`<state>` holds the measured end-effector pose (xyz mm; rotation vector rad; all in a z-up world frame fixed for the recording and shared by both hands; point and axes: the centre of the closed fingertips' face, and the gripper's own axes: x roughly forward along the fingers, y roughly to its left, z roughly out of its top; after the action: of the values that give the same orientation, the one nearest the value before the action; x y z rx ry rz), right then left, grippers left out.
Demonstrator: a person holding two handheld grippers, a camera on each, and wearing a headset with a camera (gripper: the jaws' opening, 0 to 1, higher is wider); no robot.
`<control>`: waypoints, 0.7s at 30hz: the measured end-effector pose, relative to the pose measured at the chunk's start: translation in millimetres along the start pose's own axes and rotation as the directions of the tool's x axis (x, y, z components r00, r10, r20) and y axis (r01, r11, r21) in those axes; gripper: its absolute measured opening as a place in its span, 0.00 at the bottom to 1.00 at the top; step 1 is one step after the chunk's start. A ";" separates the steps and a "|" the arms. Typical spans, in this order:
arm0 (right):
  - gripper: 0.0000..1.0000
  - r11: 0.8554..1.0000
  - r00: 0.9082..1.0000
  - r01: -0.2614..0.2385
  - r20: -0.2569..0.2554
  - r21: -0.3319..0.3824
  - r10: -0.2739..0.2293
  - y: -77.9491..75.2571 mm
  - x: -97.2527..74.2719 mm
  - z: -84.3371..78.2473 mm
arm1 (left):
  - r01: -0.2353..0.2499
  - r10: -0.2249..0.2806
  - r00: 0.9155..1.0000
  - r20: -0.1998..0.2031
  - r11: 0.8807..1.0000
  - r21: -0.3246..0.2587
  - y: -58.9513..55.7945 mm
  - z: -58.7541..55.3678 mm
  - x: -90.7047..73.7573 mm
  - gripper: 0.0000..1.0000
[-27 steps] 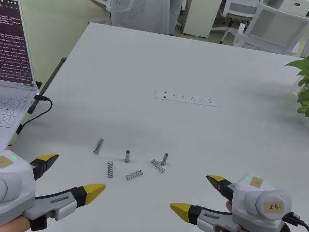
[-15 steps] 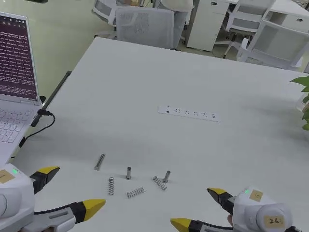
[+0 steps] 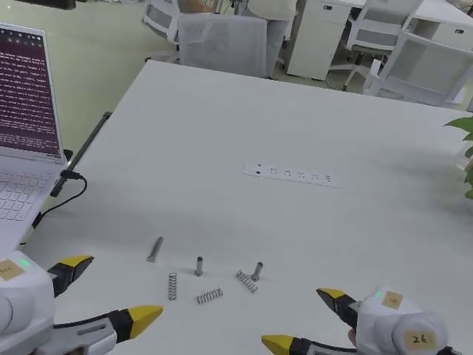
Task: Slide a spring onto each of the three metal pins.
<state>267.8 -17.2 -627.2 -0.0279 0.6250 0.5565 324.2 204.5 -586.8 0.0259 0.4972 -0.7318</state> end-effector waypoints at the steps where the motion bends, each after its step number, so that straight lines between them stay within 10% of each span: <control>1: 0.76 1.000 1.000 -0.001 0.002 -0.001 0.001 0.3 0.0 0.1 | -0.001 0.001 1.000 0.001 1.000 -0.003 0.6 -0.6 -0.3 0.78; 21: 0.74 1.000 1.000 -0.007 -0.018 -0.013 0.007 7.5 -3.9 -5.7 | -0.013 0.013 1.000 0.002 1.000 -0.012 2.0 -12.1 -9.9 0.78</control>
<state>258.3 -13.8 -628.6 -0.0429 0.6391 0.5677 314.1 214.7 -593.4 0.0173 0.4989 -0.7156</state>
